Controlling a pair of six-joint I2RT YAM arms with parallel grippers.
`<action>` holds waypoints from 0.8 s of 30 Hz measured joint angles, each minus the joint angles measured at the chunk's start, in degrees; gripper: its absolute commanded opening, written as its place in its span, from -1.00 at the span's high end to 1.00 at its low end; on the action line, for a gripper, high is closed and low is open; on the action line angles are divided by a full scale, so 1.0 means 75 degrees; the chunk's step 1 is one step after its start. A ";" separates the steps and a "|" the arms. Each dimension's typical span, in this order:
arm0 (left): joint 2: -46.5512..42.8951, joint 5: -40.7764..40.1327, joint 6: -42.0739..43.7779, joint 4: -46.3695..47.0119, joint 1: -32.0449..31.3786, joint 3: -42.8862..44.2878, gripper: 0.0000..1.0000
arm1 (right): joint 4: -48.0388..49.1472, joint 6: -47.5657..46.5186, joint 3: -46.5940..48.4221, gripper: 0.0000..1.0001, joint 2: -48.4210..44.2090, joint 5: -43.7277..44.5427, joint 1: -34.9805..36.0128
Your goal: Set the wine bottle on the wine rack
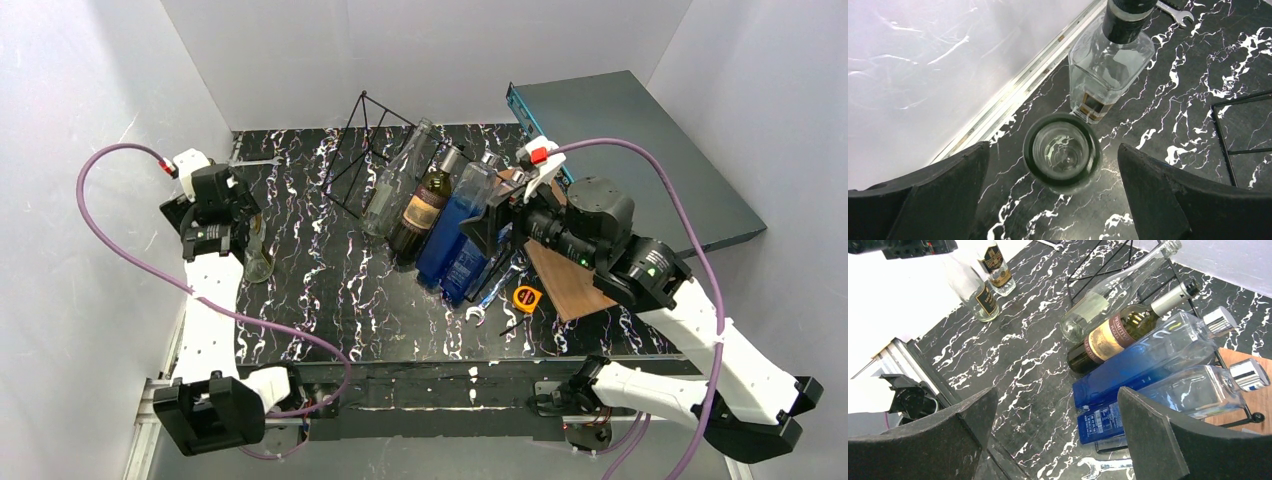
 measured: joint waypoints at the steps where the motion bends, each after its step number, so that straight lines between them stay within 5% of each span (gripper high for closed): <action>1: -0.0026 0.0137 0.0070 0.0321 0.0096 -0.0248 -0.99 | -0.0055 -0.0009 -0.0003 -0.97 -0.0050 0.0029 0.0000; 7: -0.0052 0.0831 0.0612 0.1845 0.0504 -0.1393 -0.97 | -0.0166 -0.0105 -0.0003 -0.97 -0.0326 0.0157 0.0000; 10: -0.0064 0.1081 0.0833 0.2492 0.0592 -0.1620 -0.75 | -0.0242 -0.0134 -0.0006 -0.97 -0.0364 0.0230 0.0000; 24: -0.0108 0.2206 0.1390 0.3261 0.0694 -0.1647 0.79 | -0.0227 -0.0175 -0.0055 -0.97 -0.0446 0.0437 0.0000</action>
